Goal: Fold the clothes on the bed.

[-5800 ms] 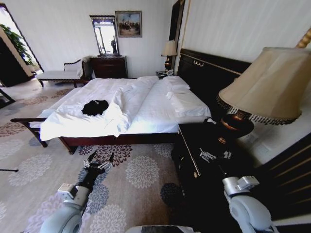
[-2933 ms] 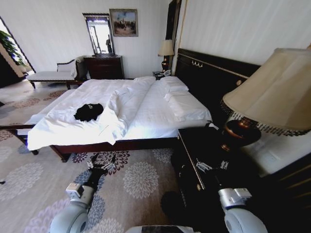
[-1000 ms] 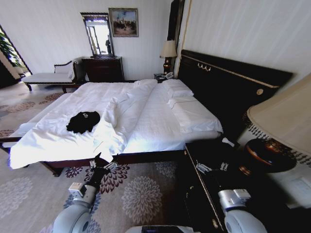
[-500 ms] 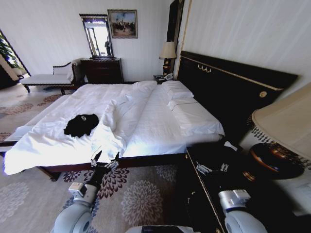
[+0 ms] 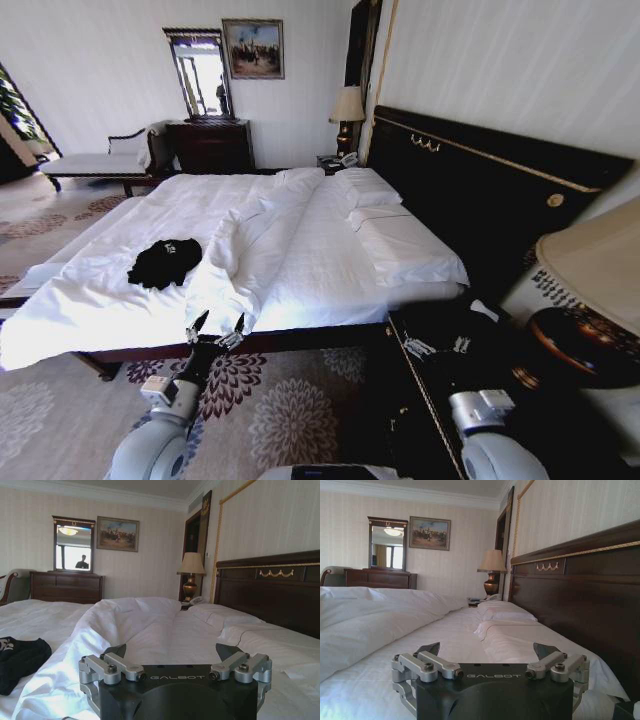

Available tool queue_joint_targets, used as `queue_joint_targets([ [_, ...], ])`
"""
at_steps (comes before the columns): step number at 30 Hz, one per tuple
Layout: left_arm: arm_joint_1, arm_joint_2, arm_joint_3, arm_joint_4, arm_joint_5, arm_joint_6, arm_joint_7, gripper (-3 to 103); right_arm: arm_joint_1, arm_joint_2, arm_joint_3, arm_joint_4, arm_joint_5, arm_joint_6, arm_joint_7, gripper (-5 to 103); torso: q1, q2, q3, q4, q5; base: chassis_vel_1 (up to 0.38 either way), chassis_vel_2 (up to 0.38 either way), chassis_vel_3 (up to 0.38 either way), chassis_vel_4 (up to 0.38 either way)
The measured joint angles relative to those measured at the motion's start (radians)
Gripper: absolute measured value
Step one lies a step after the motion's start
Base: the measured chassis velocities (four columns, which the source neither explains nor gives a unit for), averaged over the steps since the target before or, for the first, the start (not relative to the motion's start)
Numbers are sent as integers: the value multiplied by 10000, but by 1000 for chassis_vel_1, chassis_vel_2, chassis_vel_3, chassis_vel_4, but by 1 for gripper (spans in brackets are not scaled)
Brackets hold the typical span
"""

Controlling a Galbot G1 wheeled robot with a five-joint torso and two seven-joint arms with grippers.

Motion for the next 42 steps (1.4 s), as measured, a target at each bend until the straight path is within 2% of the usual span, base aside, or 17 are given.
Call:
queue_joint_targets([
  [42, 45, -55, -14, 344, 176, -181, 234, 100, -31, 126, -191, -126, -356, 217, -35, 100, 0, 0, 0, 0, 0, -90, 111, 90, -110],
])
